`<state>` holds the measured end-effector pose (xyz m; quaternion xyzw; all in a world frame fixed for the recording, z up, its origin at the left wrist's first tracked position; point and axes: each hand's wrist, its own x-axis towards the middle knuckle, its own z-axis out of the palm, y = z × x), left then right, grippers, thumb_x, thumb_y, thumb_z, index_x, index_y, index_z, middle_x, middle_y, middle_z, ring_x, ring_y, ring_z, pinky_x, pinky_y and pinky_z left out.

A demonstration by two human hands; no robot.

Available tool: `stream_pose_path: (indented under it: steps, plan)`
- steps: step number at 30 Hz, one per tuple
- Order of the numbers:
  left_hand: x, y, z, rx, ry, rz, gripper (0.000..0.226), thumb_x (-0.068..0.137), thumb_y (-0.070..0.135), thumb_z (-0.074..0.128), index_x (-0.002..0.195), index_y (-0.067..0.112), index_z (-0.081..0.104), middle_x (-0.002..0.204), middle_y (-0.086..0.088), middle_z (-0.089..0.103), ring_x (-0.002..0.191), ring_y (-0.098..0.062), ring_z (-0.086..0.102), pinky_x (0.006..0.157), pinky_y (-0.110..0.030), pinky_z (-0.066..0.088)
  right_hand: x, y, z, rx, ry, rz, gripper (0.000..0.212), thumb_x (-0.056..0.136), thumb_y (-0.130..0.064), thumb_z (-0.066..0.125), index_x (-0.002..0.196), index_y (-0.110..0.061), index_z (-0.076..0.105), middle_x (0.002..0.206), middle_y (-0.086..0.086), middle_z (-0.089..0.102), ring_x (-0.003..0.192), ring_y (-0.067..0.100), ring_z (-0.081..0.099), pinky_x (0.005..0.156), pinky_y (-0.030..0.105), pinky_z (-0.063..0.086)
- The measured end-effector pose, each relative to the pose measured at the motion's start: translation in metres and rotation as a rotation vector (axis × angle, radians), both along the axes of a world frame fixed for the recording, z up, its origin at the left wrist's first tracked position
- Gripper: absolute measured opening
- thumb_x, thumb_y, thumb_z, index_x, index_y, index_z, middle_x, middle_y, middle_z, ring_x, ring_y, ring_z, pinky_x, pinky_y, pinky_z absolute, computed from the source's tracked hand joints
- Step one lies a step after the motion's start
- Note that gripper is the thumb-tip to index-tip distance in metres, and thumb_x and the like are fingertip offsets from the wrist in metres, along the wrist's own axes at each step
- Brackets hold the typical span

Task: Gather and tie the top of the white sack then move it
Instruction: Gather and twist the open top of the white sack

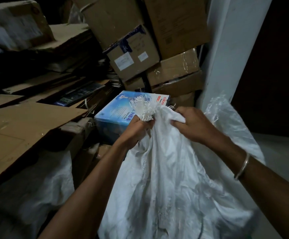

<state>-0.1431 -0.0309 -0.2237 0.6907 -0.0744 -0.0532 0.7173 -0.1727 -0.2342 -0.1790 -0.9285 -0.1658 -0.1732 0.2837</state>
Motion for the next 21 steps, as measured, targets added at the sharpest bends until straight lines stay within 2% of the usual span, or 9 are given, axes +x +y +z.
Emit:
stream_pose_path:
  steps: [3,6,8,10,12,14,17,19,21]
  plan:
    - [-0.009,-0.02,0.005,-0.04,0.015,0.004,0.054,0.089,0.016,0.068,0.142,0.01,0.057,0.131,-0.013,0.07,0.116,-0.03,0.068,0.099,-0.04,0.056,-0.001,0.013,-0.003,0.165,0.26,0.077,0.012,0.09,-0.019,0.071,0.079,-0.018,0.07,0.079,-0.011,0.067,0.07,0.003,0.059,0.064,0.025,0.041]
    - [-0.016,-0.022,0.004,-0.116,0.11,-0.077,0.041,0.097,0.017,0.066,0.136,0.01,0.058,0.13,-0.014,0.07,0.116,-0.028,0.068,0.101,-0.041,0.055,0.0,0.017,-0.002,0.452,0.431,0.101,0.012,0.093,-0.013,0.068,0.084,-0.014,0.076,0.079,-0.007,0.076,0.071,0.007,0.07,0.068,0.028,0.054]
    - [-0.017,-0.016,0.006,-0.105,0.129,-0.17,0.048,0.088,0.015,0.076,0.132,0.018,0.058,0.125,-0.005,0.072,0.113,-0.024,0.069,0.1,-0.039,0.057,0.002,0.014,-0.005,0.586,0.439,0.094,0.013,0.096,-0.011,0.065,0.097,-0.009,0.078,0.092,0.001,0.079,0.084,0.016,0.075,0.078,0.034,0.058]
    - [-0.013,-0.012,0.006,0.066,0.067,-0.203,0.069,0.076,0.019,0.089,0.136,0.024,0.054,0.132,0.0,0.067,0.121,-0.022,0.064,0.11,-0.044,0.051,0.002,0.011,-0.008,0.622,0.437,0.09,0.015,0.098,-0.009,0.062,0.1,-0.009,0.077,0.094,0.002,0.079,0.085,0.016,0.073,0.079,0.034,0.056]
    - [-0.01,-0.015,0.005,0.188,-0.013,-0.196,0.09,0.062,0.037,0.095,0.142,0.026,0.054,0.136,0.001,0.066,0.127,-0.022,0.061,0.115,-0.049,0.047,0.002,0.012,-0.009,0.558,0.39,0.092,0.017,0.1,-0.012,0.06,0.109,-0.012,0.074,0.099,-0.003,0.076,0.088,0.011,0.07,0.079,0.027,0.049]
    - [-0.008,-0.016,0.002,0.195,-0.051,-0.174,0.088,0.064,0.039,0.092,0.142,0.027,0.055,0.135,0.001,0.067,0.127,-0.022,0.062,0.115,-0.05,0.047,-0.002,0.014,-0.004,0.409,0.332,0.075,0.022,0.097,-0.028,0.065,0.116,-0.016,0.067,0.101,-0.011,0.07,0.093,0.009,0.066,0.072,0.021,0.046]
    - [-0.006,-0.011,0.002,0.104,-0.001,-0.146,0.084,0.069,0.038,0.086,0.145,0.025,0.052,0.136,-0.002,0.066,0.126,-0.025,0.062,0.113,-0.052,0.048,-0.008,-0.001,0.006,-0.072,0.294,-0.014,0.058,0.075,-0.061,0.078,0.115,-0.026,0.055,0.097,-0.02,0.057,0.086,0.004,0.058,0.065,0.025,0.042]
    - [-0.004,-0.01,0.0,0.014,0.045,-0.128,0.074,0.076,0.034,0.08,0.144,0.021,0.053,0.136,-0.006,0.066,0.126,-0.029,0.062,0.114,-0.052,0.046,-0.007,-0.012,0.007,-0.36,0.238,-0.024,0.048,0.073,-0.057,0.077,0.104,-0.025,0.058,0.097,-0.014,0.058,0.086,0.011,0.056,0.067,0.032,0.043]
    - [-0.005,-0.012,-0.003,-0.013,0.054,-0.092,0.067,0.081,0.031,0.078,0.143,0.019,0.054,0.134,-0.007,0.066,0.125,-0.029,0.062,0.115,-0.053,0.046,-0.006,-0.02,0.008,-0.306,0.257,0.026,0.027,0.078,-0.043,0.074,0.088,-0.024,0.058,0.087,-0.01,0.061,0.082,0.018,0.06,0.064,0.034,0.043]
